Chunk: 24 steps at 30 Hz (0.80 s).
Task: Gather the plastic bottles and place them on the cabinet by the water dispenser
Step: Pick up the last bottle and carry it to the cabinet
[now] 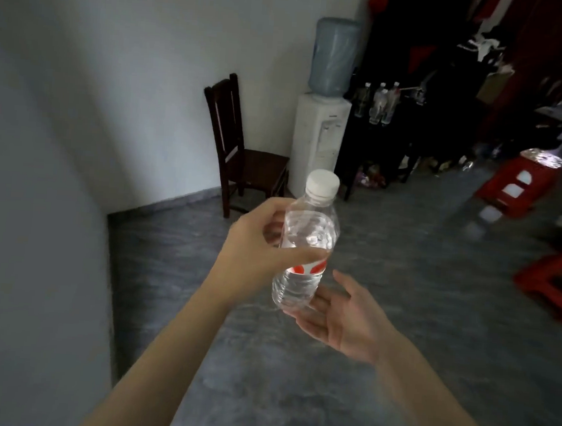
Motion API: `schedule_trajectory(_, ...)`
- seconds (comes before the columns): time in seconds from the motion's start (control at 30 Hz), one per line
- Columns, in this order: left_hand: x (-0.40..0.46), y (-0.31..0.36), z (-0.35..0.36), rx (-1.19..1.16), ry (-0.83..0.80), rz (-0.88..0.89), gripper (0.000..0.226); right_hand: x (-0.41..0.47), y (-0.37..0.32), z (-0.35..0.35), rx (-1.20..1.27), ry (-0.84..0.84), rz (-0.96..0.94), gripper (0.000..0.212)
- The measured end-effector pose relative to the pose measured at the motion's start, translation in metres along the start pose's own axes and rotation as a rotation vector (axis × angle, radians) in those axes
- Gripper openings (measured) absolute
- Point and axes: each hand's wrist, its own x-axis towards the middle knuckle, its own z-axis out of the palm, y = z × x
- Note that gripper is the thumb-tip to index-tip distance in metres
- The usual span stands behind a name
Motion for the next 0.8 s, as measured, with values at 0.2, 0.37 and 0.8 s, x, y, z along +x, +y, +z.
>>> schedule_trajectory(0.2,0.083,-0.016,0.028,-0.089,-0.007,0.016,0.051,0.028,-0.055,-0.029,0.073,0.085,-0.045,0.065)
schedule_trajectory(0.37,0.156,-0.031,0.06,-0.099,-0.03,0.023,0.066,0.061,-0.111,-0.062,0.072,0.125,-0.06,0.068)
schedule_trajectory(0.8,0.373,-0.03,0.152,-0.039,-0.053,0.035,0.067,0.142,-0.314,-0.151,-0.047,0.133,-0.063,0.065)
